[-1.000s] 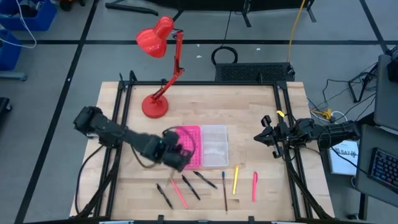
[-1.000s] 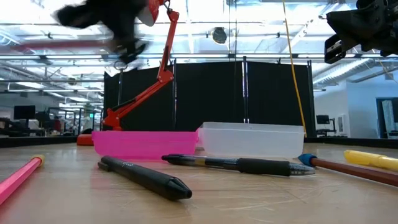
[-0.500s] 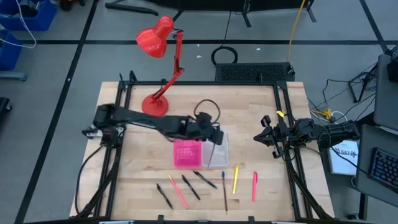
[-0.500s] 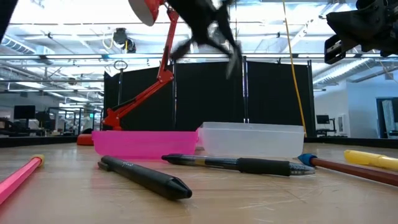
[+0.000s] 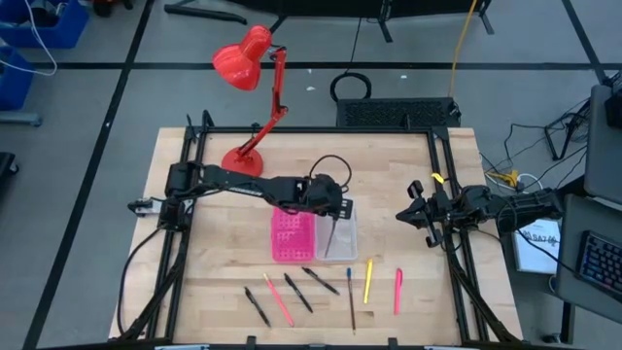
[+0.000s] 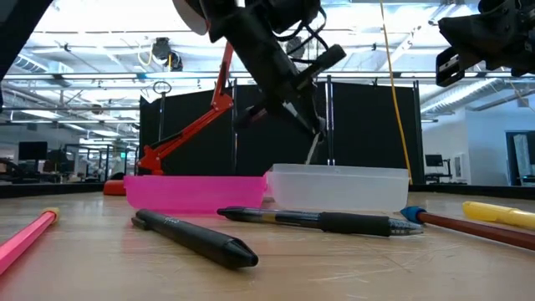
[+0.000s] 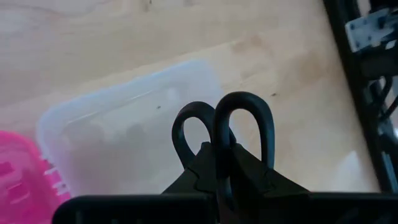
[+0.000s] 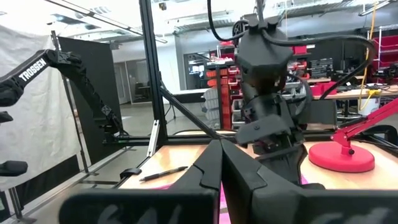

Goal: Pick & place school supplies into a supply box
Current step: Put the black scissors into the pink supply box

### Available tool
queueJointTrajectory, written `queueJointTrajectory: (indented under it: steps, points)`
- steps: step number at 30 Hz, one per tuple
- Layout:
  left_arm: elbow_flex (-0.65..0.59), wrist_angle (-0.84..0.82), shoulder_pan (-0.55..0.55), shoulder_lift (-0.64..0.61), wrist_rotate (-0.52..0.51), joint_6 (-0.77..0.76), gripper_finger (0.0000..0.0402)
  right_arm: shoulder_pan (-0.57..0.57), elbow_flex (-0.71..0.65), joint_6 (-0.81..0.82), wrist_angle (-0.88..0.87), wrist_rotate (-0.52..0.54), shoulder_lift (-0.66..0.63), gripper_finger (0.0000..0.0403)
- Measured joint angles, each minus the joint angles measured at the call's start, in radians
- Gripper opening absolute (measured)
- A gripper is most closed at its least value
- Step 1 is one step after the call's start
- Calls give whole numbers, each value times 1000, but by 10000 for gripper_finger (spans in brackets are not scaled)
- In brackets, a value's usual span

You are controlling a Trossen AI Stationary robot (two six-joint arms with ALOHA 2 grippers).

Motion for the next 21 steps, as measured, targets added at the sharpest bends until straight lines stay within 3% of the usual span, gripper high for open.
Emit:
queueJointTrajectory:
  steps: [21]
  points:
    - [0,-124,18,53,-29,-5,27,0,0,0,0,3,8,0]
